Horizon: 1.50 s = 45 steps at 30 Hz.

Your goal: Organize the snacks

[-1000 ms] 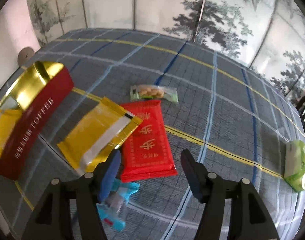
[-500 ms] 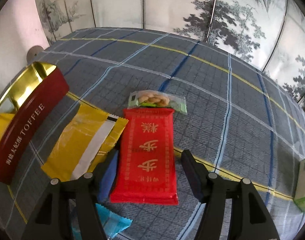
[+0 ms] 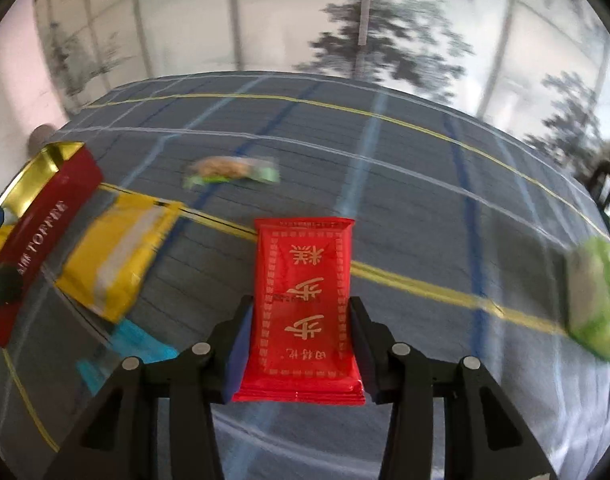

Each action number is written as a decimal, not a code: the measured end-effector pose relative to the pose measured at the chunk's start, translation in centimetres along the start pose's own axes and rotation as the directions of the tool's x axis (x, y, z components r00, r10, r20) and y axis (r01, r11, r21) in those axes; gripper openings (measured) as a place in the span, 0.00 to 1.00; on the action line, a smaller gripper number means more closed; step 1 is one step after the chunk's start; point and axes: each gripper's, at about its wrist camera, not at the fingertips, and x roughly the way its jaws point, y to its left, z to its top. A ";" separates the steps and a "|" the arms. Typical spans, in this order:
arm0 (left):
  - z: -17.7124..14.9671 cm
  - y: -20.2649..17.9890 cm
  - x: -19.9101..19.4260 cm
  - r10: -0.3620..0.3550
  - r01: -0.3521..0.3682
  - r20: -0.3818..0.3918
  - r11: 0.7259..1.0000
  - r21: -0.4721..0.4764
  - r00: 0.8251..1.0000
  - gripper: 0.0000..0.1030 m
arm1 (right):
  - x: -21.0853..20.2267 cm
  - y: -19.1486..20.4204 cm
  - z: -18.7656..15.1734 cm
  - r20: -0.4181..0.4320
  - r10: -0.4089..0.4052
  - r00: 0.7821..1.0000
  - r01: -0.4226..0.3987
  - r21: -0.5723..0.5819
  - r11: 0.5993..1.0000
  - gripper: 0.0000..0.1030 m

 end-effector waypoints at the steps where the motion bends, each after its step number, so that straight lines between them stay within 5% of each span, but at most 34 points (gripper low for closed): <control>1: 0.1 -0.1 0.2 -0.001 0.001 -0.001 1.000 -0.006 1.000 0.89 | -0.5 -0.8 -0.7 0.001 -0.029 1.000 0.029 0.026 0.999 0.45; 13: 1.6 -2.1 3.7 0.004 -0.005 -0.036 1.000 -0.028 0.999 0.89 | -2.1 -3.8 -3.7 0.030 -0.132 0.991 0.125 0.173 0.977 0.45; 28: 2.6 -2.4 7.0 0.005 -0.008 -0.079 0.999 -0.043 0.997 0.89 | -2.2 -3.9 -3.9 0.034 -0.119 0.992 0.111 0.178 0.978 0.47; 33: 2.5 -2.3 7.7 -0.016 0.011 -0.112 0.999 -0.040 0.994 0.60 | -2.2 -3.8 -3.9 0.033 -0.119 0.992 0.112 0.178 0.978 0.47; 45: 1.4 -2.0 6.9 -0.047 0.046 -0.090 0.999 -0.016 0.995 0.53 | -2.2 -3.8 -3.9 0.033 -0.120 0.992 0.112 0.178 0.978 0.47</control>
